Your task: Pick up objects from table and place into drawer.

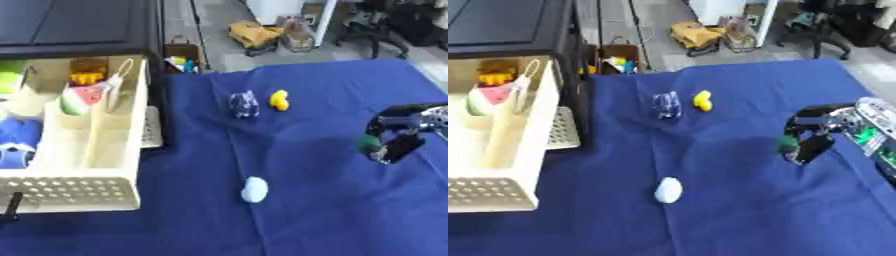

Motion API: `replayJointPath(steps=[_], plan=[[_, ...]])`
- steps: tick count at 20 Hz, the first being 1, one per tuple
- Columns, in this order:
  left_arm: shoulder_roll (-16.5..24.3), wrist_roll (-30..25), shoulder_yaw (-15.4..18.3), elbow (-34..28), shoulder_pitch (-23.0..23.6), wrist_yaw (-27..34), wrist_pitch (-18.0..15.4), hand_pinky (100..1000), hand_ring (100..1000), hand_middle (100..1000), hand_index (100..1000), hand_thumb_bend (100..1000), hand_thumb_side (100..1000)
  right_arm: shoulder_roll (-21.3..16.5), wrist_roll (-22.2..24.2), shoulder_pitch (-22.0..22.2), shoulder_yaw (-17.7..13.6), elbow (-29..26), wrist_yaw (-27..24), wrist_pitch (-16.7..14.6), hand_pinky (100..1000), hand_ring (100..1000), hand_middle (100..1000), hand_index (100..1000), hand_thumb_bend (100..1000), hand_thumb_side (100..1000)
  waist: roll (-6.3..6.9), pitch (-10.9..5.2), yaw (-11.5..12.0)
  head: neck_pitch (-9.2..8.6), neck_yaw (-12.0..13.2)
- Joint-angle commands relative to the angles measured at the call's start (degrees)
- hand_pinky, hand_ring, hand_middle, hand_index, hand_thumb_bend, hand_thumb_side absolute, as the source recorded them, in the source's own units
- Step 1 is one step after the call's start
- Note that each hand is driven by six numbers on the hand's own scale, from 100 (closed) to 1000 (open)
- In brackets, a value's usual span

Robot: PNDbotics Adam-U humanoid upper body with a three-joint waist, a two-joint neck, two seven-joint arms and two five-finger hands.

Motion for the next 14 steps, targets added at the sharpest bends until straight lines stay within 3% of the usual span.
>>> replayJointPath(steps=[1,14], plan=[[0.62,-0.23,-0.01,-0.72,-0.82,-0.15,-0.06,485,566,612,756,309,1000,-3.43,-0.44,-1.7,-1.34,-2.96,1.64,0.14,854,896,648,641,100,472,-0.29,-1.26,-0.08,-0.63,0.1],[0.9,-0.52,-0.21,-0.72,-0.6,0.12,0.11,485,567,611,757,313,1000,-4.92,1.01,-9.45,-1.32,-12.6,2.86,-1.42,857,900,628,630,100,564,-1.39,-2.28,-0.01,-0.01,0.62]])
